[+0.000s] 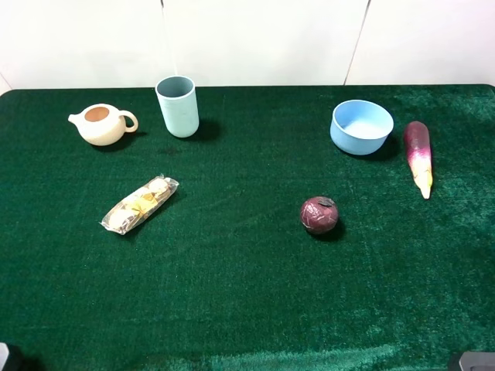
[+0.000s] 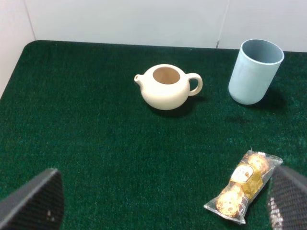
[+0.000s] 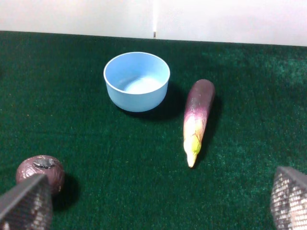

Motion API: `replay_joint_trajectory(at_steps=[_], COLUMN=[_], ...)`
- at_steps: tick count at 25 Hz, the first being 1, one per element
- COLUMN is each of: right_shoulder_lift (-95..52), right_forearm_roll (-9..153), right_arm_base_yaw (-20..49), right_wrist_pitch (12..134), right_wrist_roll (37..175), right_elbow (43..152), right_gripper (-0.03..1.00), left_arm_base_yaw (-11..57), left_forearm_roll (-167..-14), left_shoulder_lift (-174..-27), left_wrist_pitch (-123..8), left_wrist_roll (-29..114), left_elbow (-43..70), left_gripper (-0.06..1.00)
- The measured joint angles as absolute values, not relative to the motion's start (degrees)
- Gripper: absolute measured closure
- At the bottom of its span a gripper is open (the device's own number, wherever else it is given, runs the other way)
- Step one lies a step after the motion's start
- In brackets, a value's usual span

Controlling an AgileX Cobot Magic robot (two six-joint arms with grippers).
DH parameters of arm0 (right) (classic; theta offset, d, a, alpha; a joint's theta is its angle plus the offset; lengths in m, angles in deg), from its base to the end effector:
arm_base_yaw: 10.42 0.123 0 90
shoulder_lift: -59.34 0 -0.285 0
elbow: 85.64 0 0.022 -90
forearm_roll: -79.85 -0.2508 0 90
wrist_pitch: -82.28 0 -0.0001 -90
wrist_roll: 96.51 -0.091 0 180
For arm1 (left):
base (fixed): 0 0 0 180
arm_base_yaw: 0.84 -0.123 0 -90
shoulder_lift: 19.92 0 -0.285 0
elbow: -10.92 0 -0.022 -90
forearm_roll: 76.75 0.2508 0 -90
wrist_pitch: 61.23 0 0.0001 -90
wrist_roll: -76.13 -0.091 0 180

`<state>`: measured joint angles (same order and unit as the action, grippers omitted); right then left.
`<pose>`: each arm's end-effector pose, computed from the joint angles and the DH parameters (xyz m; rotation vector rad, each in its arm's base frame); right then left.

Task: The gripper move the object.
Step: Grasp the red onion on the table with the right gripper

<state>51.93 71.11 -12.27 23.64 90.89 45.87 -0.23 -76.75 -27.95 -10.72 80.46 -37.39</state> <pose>-0.0047 0.0120 0.2814 -0.1007 1.9884 0.0770 0.0014 0.0000 0.2937 -0.0605 1.8643 -0.0596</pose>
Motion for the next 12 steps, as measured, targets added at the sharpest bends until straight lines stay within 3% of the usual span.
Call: replay_joint_trajectory(at_steps=[12], right_shoulder_lift=[51.9], right_forearm_roll=[71.0], right_arm_base_yaw=[-12.3], right_wrist_pitch=[23.6], right_wrist_roll=[90.9], right_elbow=[45.9], right_gripper=[0.27], left_arm_base_yaw=[-0.2], left_forearm_roll=[-76.7], left_shoulder_lift=[-28.0], left_wrist_pitch=[-10.7], left_wrist_roll=[80.5], left_elbow=[-37.4], left_gripper=[0.10])
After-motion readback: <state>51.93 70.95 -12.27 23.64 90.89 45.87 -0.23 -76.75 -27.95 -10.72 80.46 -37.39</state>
